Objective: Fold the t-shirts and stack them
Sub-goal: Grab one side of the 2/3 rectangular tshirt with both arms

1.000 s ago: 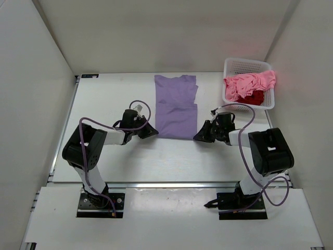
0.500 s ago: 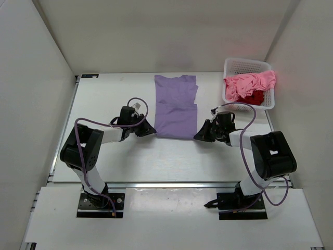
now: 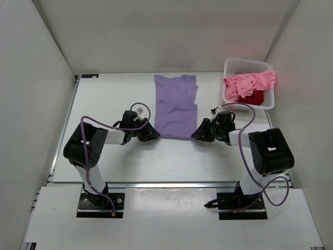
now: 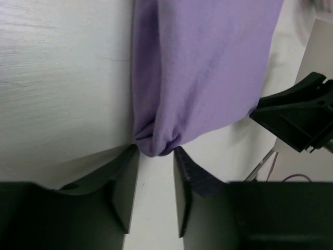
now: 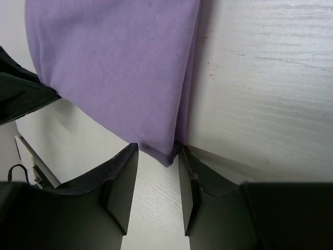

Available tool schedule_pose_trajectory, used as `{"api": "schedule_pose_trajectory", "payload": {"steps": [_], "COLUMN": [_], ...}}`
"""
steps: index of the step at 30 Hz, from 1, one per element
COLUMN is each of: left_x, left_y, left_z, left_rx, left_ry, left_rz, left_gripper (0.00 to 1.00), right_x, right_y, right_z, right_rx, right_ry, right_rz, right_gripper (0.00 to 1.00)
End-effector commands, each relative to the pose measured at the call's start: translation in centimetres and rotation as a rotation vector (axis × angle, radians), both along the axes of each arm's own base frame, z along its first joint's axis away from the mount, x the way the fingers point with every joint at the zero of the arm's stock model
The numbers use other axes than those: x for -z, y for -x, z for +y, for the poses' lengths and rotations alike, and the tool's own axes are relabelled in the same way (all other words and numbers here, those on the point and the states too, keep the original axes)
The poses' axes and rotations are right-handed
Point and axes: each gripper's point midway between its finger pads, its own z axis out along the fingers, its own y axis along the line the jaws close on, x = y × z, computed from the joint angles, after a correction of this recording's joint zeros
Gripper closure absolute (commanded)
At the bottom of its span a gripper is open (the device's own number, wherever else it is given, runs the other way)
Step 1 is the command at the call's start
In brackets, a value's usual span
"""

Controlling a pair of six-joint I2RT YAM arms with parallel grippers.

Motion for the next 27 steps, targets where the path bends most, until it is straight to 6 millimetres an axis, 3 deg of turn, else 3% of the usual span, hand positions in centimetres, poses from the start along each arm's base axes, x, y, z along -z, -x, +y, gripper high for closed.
{"api": "schedule_pose_trajectory", "payload": {"steps": [1, 6, 7, 9, 10, 11, 14, 15, 17, 18, 20, 21, 22, 24, 25, 27], "left_x": [-0.2, -0.1, -0.1, -0.2, -0.2, -0.3, -1.0, -0.4, -1.2, -1.5, -0.9, -1.4, -0.6, -0.8, -1.7, -3.5], "left_y": [-0.9, -1.3, -1.3, -1.7, -1.7, -1.7, -1.2, -0.5, 1.7, 2.9, 6.4, 8.2, 10.1, 13.5, 14.3, 13.7], "left_z": [-0.4, -0.8, -1.1, -1.1, -1.0, -0.6, 0.2, 1.0, 1.5, 1.8, 2.6, 2.5, 3.0, 3.8, 3.7, 4.3], "left_rx": [-0.023, -0.033, -0.031, -0.034, -0.027, -0.025, -0.031, -0.041, -0.023, -0.01, 0.04, 0.072, 0.088, 0.107, 0.121, 0.07], "left_ry": [0.046, 0.068, 0.062, 0.06, 0.047, 0.024, -0.019, -0.028, -0.029, -0.044, -0.102, -0.116, -0.136, -0.155, -0.138, -0.102], "left_rz": [-0.011, -0.014, -0.016, -0.026, -0.029, -0.034, -0.062, -0.041, -0.041, -0.028, -0.009, -0.006, 0.03, 0.064, 0.047, 0.026], "left_gripper": [0.58, 0.58, 0.62, 0.84, 1.0, 1.0, 1.0, 1.0, 1.0, 1.0, 1.0, 1.0, 1.0, 1.0, 1.0, 1.0], "right_x": [-0.2, 0.8, 0.7, 0.7, 0.6, 0.9, 0.6, 0.2, -0.3, 0.8, 0.5, 1.7, 1.3, 0.8, -0.5, -3.9], "right_y": [-1.2, -1.0, -1.2, -1.3, -1.3, -1.2, 0.1, 0.4, 2.9, 4.8, 8.6, 10.9, 12.4, 13.6, 13.7, 12.1], "right_z": [-0.3, 0.2, 0.2, 0.4, 0.4, 0.1, 0.4, 0.6, 1.7, 1.5, 2.9, 2.6, 2.9, 1.8, 1.6, 1.3], "right_rx": [0.029, 0.009, 0.012, 0.003, 0.006, 0.015, -0.004, -0.01, -0.061, -0.07, -0.134, -0.147, -0.165, -0.138, -0.145, -0.131], "right_ry": [-0.019, -0.017, -0.027, -0.022, -0.007, 0.006, 0.035, 0.037, 0.064, 0.086, 0.099, 0.118, 0.123, 0.192, 0.184, 0.121], "right_rz": [-0.024, 0.003, 0.008, 0.005, -0.002, 0.006, 0.007, 0.002, 0.005, 0.052, 0.051, 0.096, 0.083, 0.076, 0.048, -0.02], "right_gripper": [0.66, 0.68, 0.72, 0.88, 0.92, 1.0, 1.0, 1.0, 1.0, 1.0, 1.0, 1.0, 1.0, 1.0, 1.0, 1.0]}}
